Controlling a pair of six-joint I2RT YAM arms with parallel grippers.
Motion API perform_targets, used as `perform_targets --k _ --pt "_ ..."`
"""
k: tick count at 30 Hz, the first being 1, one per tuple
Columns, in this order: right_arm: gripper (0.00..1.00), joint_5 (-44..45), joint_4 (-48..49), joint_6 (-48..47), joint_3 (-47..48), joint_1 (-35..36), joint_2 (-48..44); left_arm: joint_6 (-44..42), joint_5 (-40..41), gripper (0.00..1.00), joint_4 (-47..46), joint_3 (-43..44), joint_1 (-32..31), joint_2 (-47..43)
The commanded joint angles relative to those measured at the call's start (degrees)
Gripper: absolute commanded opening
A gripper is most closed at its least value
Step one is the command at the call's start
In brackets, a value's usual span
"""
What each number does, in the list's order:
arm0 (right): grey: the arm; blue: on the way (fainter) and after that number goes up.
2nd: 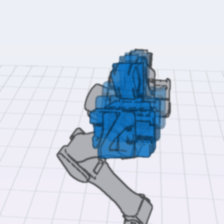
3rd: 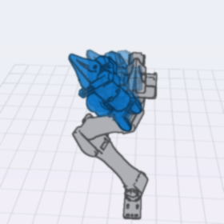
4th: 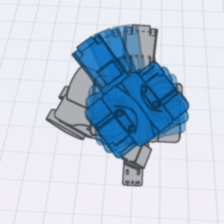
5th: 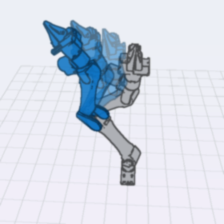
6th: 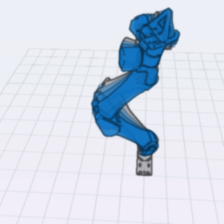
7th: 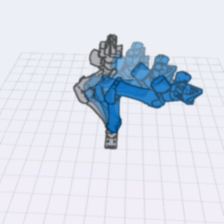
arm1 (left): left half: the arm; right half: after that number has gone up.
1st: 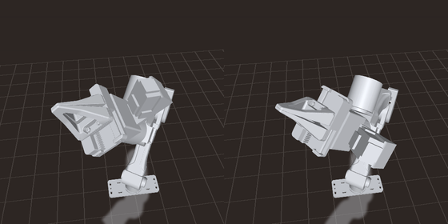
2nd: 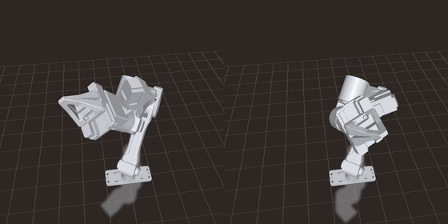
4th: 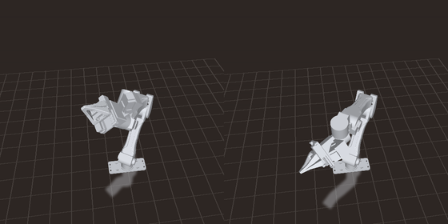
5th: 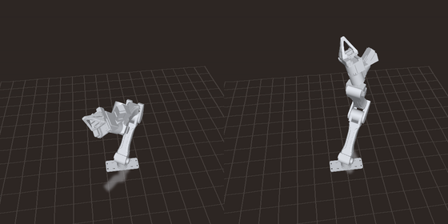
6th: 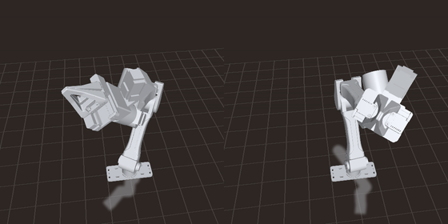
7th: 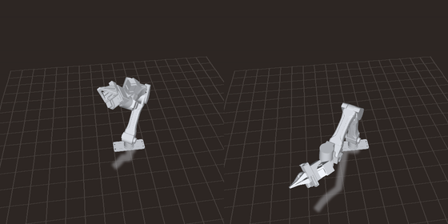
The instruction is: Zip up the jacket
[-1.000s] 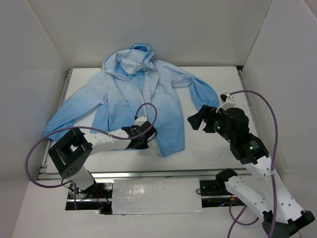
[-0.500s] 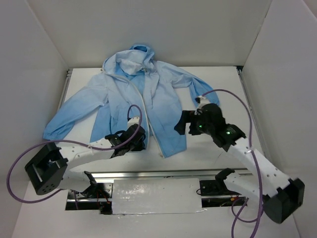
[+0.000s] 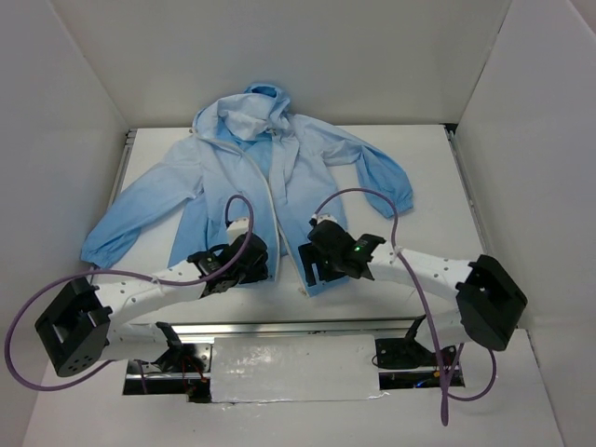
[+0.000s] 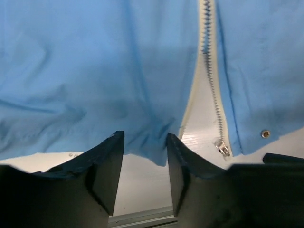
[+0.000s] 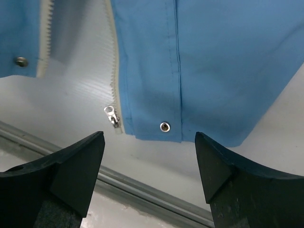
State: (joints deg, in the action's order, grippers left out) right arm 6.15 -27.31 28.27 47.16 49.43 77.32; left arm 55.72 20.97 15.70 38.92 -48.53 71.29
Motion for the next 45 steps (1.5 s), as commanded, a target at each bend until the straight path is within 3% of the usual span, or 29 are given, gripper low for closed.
perform_targets --k 1,2,5,7,10,11,13,14,18,22,27,32,38,45 --pt "0.83 4.91 2.35 1.61 1.53 1.63 5.27 2.63 3.20 0.55 3.46 1.25 0.28 -1.23" --pt "0.83 6.23 2.35 2.22 1.88 2.16 6.43 3.16 3.46 0.67 3.54 0.55 0.28 -2.54" --pt "0.79 6.25 3.49 2.93 2.06 2.34 10.12 3.43 3.20 0.81 3.63 -0.24 0.28 -5.18" --pt "0.74 5.45 3.93 2.84 2.41 2.43 12.49 2.82 2.67 0.82 3.28 -0.42 0.28 -6.50" --pt "0.57 3.26 5.07 2.93 2.59 2.34 15.13 1.68 0.57 0.83 1.70 -1.12 0.19 -9.84" --pt "0.37 2.56 5.60 3.02 2.42 2.34 15.58 1.49 -0.05 0.84 1.18 -1.56 0.02 -11.77" --pt "0.17 2.02 5.86 4.06 2.15 2.43 15.58 0.71 -2.24 0.86 -1.36 -2.44 -0.16 -13.53" --pt "0.00 1.93 6.04 4.51 1.98 2.51 14.89 0.35 -3.38 0.87 -2.86 -3.75 -0.16 -15.11" --pt "0.00 1.67 6.65 5.91 1.01 2.51 5.95 -0.18 -11.29 0.87 -12.17 -7.36 -0.33 -15.74" --pt "0.00 0.09 10.86 7.58 -2.49 2.60 -5.40 0.26 -19.98 0.81 -27.78 -12.27 -0.25 -13.81" --pt "0.00 -1.40 12.81 9.34 -4.18 2.60 -14.90 0.27 -22.02 0.79 -38.54 -15.18 -0.16 -13.63" --pt "0.00 -2.29 12.01 10.48 -4.35 2.60 -16.84 0.08 -23.52 0.77 -49.35 -17.12 -0.16 -13.90" --pt "0.00 -1.85 12.46 11.37 -5.32 2.60 -16.33 1.14 -23.87 0.75 -54.46 -18.52 -0.07 -13.37" --pt "0.00 -3.78 15.71 12.25 -6.82 2.51 -17.82 1.40 -23.43 0.72 -54.20 -18.26 0.02 -9.07"
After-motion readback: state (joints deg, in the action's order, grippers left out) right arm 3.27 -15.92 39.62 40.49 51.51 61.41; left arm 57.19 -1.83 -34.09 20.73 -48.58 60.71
